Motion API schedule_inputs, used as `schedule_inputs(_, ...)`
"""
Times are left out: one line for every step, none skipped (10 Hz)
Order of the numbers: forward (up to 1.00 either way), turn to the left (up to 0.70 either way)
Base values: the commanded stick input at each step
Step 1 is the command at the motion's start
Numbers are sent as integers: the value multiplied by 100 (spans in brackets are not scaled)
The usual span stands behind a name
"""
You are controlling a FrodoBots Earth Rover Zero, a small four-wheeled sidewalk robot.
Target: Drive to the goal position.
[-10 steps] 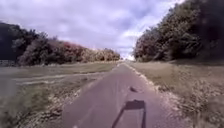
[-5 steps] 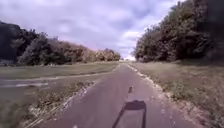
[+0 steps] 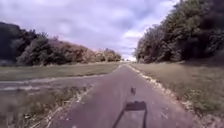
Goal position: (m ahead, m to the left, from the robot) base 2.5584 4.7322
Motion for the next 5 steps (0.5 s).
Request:
schedule_inputs(100, 0)
schedule_inputs(100, 2)
schedule_inputs(100, 2)
schedule_inputs(100, 4)
schedule_inputs(100, 5)
